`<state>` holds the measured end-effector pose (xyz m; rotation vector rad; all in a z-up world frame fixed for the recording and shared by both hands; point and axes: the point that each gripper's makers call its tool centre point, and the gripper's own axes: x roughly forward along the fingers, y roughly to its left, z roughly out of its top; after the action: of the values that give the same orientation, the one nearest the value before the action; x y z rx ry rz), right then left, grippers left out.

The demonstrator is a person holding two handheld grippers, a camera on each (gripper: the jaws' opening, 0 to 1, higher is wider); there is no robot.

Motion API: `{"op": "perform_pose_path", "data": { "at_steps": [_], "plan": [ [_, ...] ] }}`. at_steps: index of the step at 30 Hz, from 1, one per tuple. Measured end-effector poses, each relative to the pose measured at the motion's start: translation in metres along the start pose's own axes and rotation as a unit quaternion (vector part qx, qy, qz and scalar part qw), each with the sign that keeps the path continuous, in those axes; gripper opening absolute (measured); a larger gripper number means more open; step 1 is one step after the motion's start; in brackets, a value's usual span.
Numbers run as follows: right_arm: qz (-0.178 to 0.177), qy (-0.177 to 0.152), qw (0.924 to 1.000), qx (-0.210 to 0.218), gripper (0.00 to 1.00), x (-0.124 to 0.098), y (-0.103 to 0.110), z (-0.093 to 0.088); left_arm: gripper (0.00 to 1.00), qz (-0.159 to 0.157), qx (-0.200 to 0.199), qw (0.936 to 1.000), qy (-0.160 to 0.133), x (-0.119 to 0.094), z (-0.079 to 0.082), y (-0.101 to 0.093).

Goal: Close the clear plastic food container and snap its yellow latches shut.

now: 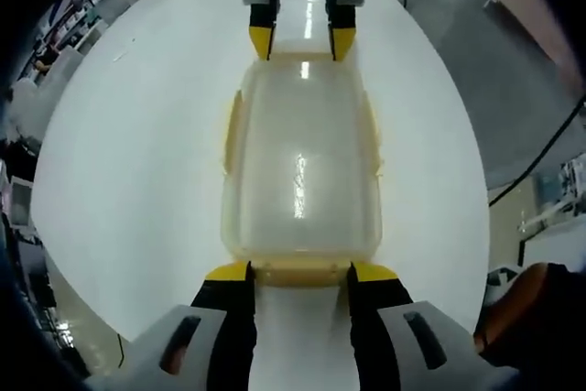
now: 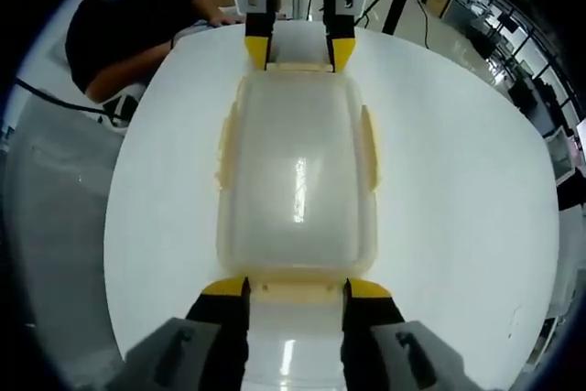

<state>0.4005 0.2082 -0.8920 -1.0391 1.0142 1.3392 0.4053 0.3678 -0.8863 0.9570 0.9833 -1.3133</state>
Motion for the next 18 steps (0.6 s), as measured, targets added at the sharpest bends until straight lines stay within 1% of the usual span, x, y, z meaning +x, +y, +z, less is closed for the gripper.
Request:
{"op": "perform_pose_path", "data": {
  "at_steps": [4, 7, 8, 10, 13, 18],
  "plan": [
    [0.003, 0.008, 1.0000, 0.002, 0.37, -0.001, 0.002, -0.002, 0.37, -0.001, 0.003, 1.0000, 0.003, -0.003, 0.004, -0.001],
    [0.001, 0.000, 1.0000, 0.001, 0.37, -0.006, 0.002, -0.002, 0.37, 0.001, 0.003, 1.0000, 0.002, -0.010, 0.005, 0.000],
    [-0.006, -0.007, 0.9999, -0.004, 0.37, -0.009, 0.000, 0.000, 0.37, 0.002, 0.002, 1.0000, 0.003, -0.012, 0.006, 0.001],
    [-0.009, -0.021, 0.9997, 0.001, 0.37, -0.013, 0.000, 0.005, 0.37, 0.007, 0.003, 0.9999, 0.013, -0.016, 0.003, 0.002],
    [-0.013, -0.023, 0.9996, -0.004, 0.37, -0.020, 0.001, 0.009, 0.37, 0.009, 0.003, 0.9998, 0.019, -0.022, 0.003, 0.001],
    [-0.014, -0.034, 0.9993, -0.005, 0.37, -0.034, 0.001, 0.011, 0.37, 0.019, 0.005, 0.9997, 0.014, -0.035, 0.009, -0.002]
  ]
}}
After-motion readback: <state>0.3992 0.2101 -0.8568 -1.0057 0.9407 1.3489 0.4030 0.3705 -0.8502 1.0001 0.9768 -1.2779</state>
